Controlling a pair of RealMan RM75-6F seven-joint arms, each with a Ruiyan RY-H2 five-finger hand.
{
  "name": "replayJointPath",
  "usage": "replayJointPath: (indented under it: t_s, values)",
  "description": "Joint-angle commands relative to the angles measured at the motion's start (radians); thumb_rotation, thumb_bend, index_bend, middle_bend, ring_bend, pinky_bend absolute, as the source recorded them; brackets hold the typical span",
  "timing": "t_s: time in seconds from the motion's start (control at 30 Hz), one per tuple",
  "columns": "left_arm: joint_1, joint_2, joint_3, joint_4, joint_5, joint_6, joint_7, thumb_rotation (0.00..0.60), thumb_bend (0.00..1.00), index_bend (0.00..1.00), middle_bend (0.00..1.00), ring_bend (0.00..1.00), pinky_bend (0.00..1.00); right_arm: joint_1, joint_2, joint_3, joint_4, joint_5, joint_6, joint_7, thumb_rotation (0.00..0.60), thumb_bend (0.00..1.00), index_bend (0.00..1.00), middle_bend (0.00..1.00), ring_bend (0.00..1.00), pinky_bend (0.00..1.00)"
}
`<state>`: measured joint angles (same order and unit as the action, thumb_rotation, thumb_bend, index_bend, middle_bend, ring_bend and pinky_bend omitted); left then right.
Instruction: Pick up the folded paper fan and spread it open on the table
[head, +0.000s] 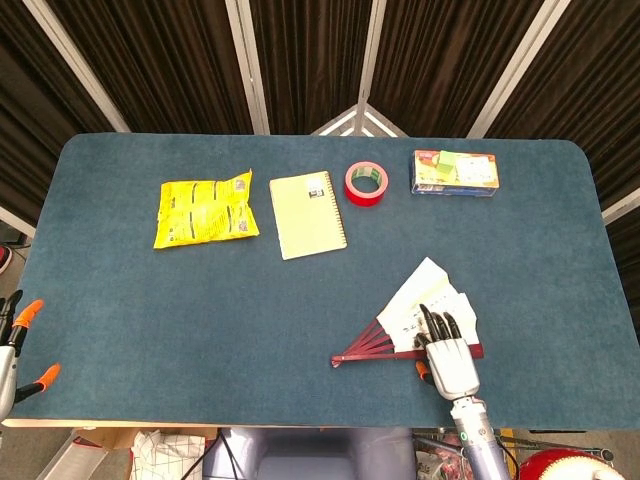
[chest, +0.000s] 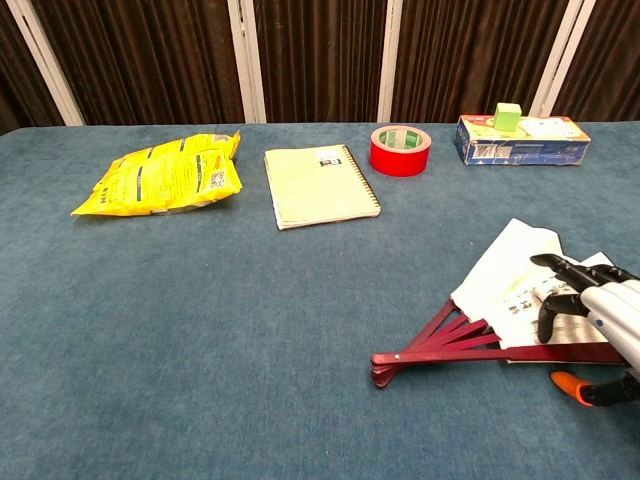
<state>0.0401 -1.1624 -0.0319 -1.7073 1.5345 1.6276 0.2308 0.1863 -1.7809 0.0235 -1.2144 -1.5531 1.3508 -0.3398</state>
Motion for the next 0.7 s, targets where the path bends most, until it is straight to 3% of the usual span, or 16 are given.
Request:
replayJointPath:
  t_s: [0.03,0.27,0.7]
  values:
    - [0.0,0.0,0.0,0.0,0.0,0.0,0.001,0.6,0.22,0.16,0.0,0.0,0.05,0.005,-0.001,0.004,0.002,0.005,-0.005,-0.002,0.6,0.31,0.51,0.08,0.15,0.14]
    - [-0.001,-0.002,0.0,0.0,0.001,0.0,0.004,0.6,0.23,0.16,0.0,0.0,0.05,0.018,-0.002,0.01,0.001,0.006,-0.005,0.01,0.6,0.32,0.6,0.09,0.17,0.14]
    - [-0.002,-0.005,0.002,0.0,0.002,-0.002,0.01,0.6,0.23,0.17,0.0,0.0,0.05,0.04,0.036,0.02,-0.045,0.007,-0.005,0.018,0.6,0.41,0.74,0.12,0.19,0.15]
